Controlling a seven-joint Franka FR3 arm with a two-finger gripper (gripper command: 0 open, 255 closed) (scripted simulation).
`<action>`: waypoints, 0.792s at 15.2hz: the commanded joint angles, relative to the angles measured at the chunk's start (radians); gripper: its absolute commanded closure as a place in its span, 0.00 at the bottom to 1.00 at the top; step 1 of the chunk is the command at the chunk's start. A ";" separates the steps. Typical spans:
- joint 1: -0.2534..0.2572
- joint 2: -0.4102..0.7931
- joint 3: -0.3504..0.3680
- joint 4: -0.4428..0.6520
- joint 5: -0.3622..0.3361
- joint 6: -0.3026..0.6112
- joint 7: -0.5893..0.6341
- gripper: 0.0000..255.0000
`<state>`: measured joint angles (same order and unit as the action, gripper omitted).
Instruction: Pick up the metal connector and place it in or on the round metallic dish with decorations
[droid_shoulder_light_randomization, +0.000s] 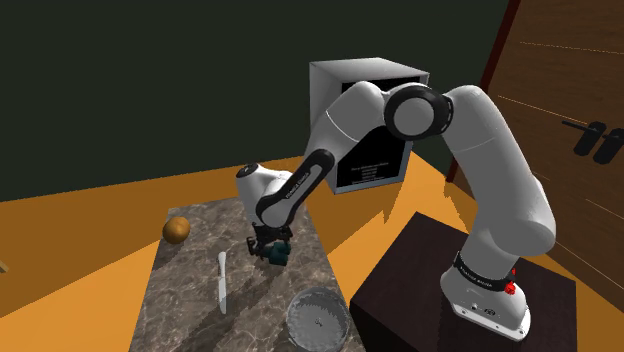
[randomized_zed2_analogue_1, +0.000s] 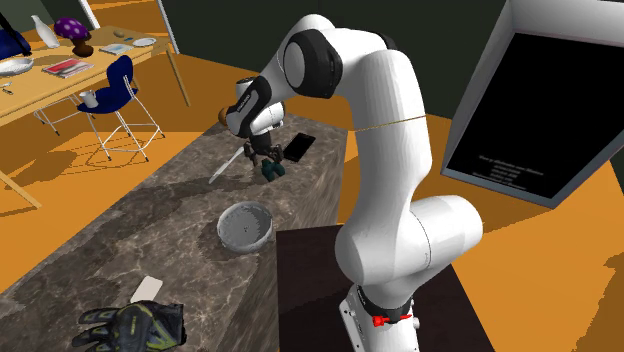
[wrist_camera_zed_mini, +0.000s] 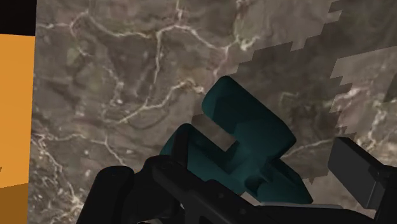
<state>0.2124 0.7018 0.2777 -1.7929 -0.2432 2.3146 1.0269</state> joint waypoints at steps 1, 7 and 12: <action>0.003 0.013 -0.004 -0.001 -0.005 0.015 0.003 0.00; 0.003 0.014 -0.004 -0.001 -0.005 0.015 0.003 0.00; 0.004 0.014 -0.004 0.000 -0.004 0.014 0.004 1.00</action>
<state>0.2139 0.7091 0.2726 -1.7907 -0.2485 2.3238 1.0306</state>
